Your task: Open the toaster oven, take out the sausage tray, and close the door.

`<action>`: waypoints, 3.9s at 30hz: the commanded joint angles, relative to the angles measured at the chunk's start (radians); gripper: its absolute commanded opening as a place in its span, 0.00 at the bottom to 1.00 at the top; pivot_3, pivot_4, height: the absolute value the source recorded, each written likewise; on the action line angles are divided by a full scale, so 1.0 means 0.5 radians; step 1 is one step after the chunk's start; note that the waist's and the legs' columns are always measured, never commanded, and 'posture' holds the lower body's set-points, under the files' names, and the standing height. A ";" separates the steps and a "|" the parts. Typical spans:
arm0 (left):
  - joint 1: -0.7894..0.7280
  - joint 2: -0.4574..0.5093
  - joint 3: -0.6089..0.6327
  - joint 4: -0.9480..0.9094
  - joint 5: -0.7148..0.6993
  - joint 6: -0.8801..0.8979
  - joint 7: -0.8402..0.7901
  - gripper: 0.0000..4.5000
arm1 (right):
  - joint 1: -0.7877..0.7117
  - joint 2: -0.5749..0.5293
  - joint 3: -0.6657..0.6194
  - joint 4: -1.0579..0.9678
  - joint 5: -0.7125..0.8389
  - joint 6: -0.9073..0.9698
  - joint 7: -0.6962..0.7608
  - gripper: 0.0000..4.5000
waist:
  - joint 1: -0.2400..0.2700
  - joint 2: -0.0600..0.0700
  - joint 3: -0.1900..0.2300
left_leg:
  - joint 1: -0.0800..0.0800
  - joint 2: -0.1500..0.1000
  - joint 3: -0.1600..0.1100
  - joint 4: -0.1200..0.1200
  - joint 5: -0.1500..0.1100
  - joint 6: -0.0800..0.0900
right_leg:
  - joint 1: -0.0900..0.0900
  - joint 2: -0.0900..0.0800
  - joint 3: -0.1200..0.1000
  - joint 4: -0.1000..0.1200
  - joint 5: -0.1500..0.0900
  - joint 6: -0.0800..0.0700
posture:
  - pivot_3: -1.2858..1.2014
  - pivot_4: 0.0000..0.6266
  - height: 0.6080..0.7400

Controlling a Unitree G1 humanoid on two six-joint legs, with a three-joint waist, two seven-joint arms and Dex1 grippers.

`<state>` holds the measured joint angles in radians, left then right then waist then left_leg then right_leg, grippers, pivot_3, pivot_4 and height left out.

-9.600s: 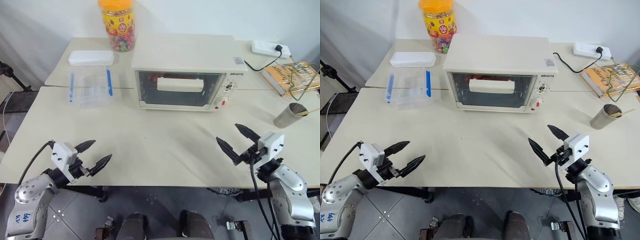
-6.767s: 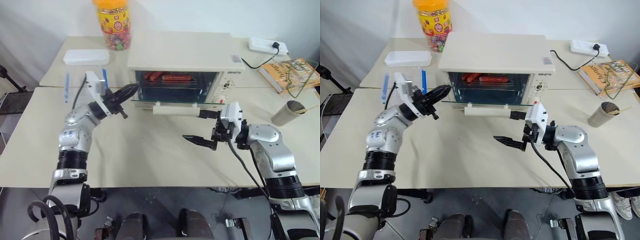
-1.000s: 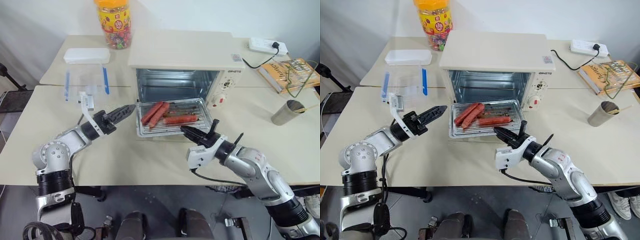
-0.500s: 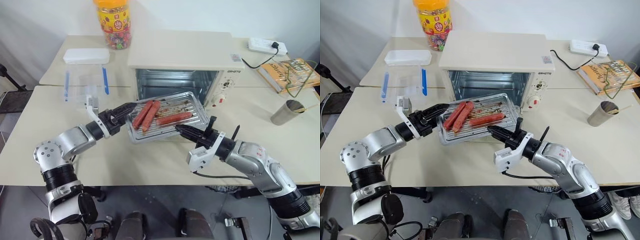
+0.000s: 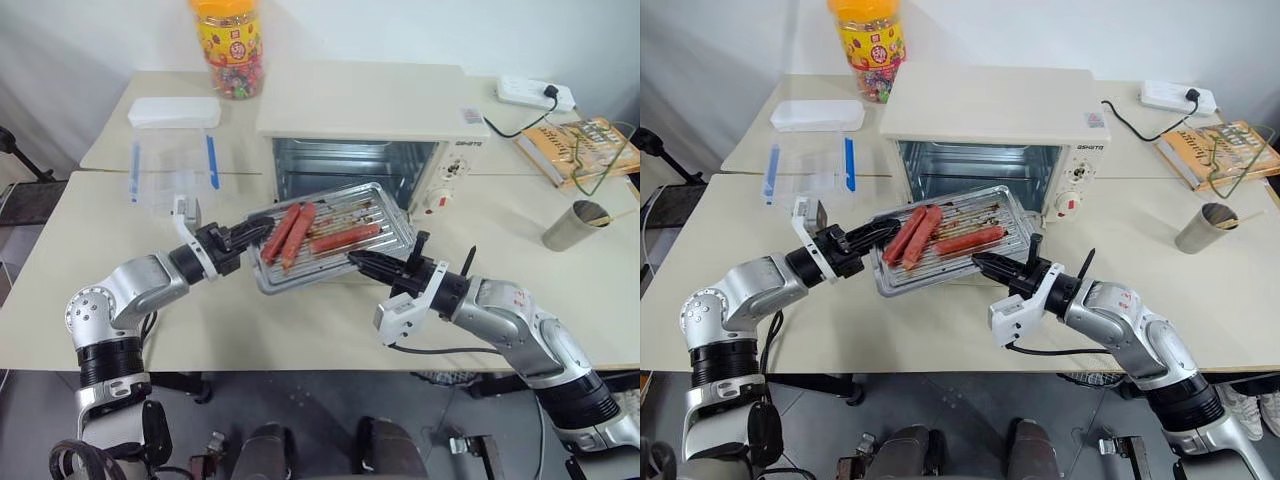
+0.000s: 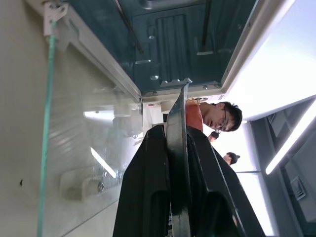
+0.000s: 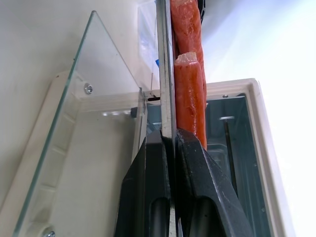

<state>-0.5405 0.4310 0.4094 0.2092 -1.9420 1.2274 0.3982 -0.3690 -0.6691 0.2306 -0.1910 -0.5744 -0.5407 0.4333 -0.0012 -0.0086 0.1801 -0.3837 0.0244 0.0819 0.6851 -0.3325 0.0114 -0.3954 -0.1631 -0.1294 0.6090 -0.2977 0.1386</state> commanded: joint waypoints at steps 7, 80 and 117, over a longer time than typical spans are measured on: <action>0.066 0.008 -0.009 -0.039 -0.060 0.086 -0.076 0.00 | -0.077 0.018 -0.054 0.010 0.227 -0.011 0.082 0.01 | -0.001 0.000 0.000 | 0.001 0.000 0.000 0.000 0.000 0.000 | 0.001 0.000 -0.001 0.000 0.000 0.000 | 0.52 0.24 1.00; 1.482 -0.437 0.349 -1.217 -0.061 -0.698 -0.362 0.00 | 0.372 -0.230 -1.132 -0.267 2.459 1.686 1.383 0.79 | 0.056 -0.002 -0.002 | 0.021 0.005 0.033 -0.001 -0.026 0.011 | 0.011 0.006 0.030 -0.021 0.000 0.000 | 0.52 0.24 1.00; -0.334 -0.143 -0.459 0.571 0.860 0.435 -0.747 0.00 | 1.692 0.052 -1.798 -0.808 2.617 1.553 1.174 0.99 | 0.093 -0.003 -0.004 | 0.027 0.013 0.046 -0.004 -0.022 0.001 | 0.007 0.021 0.042 -0.015 0.000 -0.001 | 0.52 0.24 1.00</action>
<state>-0.7182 0.3631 0.1736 0.5389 -1.5306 1.4296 0.0607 0.4784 -0.6506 -0.6695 -0.5794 0.7262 0.2588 1.0243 0.0455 -0.0103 0.1779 -0.3704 0.0308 0.1051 0.6830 -0.3433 0.0119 -0.3919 -0.1526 -0.1081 0.6014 -0.2977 0.1384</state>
